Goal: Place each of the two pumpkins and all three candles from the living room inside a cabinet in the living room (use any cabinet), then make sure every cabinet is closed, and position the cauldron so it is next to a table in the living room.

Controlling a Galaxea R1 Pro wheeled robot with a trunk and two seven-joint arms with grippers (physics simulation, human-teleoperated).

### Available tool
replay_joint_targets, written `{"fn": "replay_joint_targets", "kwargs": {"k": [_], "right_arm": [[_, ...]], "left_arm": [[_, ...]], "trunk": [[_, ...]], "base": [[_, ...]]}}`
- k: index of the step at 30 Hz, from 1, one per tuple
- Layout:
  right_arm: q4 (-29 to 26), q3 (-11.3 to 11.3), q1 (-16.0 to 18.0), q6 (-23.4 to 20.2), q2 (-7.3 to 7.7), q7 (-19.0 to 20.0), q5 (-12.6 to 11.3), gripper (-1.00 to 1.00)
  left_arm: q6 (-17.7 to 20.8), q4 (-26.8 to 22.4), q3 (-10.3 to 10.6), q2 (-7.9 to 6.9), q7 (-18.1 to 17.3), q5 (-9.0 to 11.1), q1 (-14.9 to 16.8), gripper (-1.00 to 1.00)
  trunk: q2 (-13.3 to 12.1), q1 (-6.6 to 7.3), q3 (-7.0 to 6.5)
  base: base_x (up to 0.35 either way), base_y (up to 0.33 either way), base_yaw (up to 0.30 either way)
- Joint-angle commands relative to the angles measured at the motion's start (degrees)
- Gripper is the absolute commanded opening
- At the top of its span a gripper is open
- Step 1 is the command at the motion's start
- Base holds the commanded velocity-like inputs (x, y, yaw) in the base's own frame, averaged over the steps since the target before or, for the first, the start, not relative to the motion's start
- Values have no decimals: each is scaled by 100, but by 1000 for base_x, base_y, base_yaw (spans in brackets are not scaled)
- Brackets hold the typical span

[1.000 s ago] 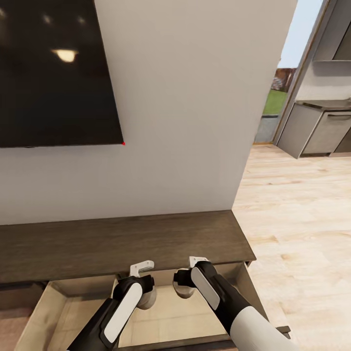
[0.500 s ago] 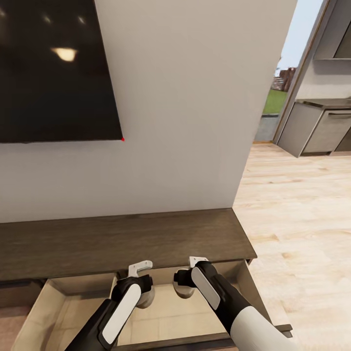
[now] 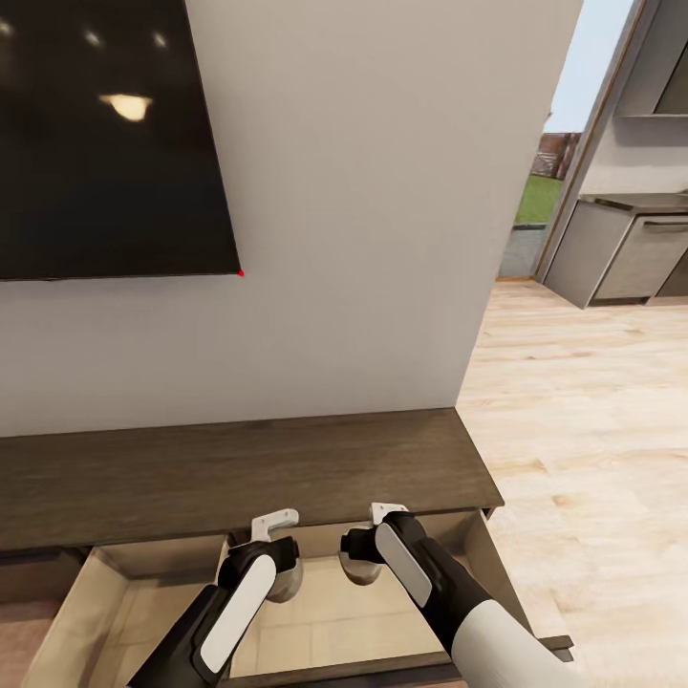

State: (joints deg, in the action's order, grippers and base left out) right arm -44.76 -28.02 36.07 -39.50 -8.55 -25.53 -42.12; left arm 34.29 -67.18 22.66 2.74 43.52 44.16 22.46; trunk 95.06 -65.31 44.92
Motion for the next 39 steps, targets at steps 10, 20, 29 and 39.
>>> {"fn": "replay_joint_targets", "kwargs": {"k": [10, 20, 29, 39], "right_arm": [[-7, -19, 5, -5, -2, -66, -60, -100], [-7, -19, 5, -5, 0, -66, -60, -100], [-7, -21, 5, -5, 1, -64, -60, -100], [-7, -23, 5, -5, -2, -57, -60, -100]], "left_arm": [[7, -14, -4, -2, 51, 49, 4, -100], [16, -21, -25, -1, 50, 57, 4, -100], [16, -23, -25, 4, 20, 66, 4, -100], [20, -23, -25, 3, 13, 77, 4, -100]], "trunk": [[283, -153, 131], [685, -373, 310], [1046, -571, 472], [1447, -790, 651]], "base": [[0, 0, 0], [0, 0, 0], [0, 0, 0], [0, 0, 0]]}}
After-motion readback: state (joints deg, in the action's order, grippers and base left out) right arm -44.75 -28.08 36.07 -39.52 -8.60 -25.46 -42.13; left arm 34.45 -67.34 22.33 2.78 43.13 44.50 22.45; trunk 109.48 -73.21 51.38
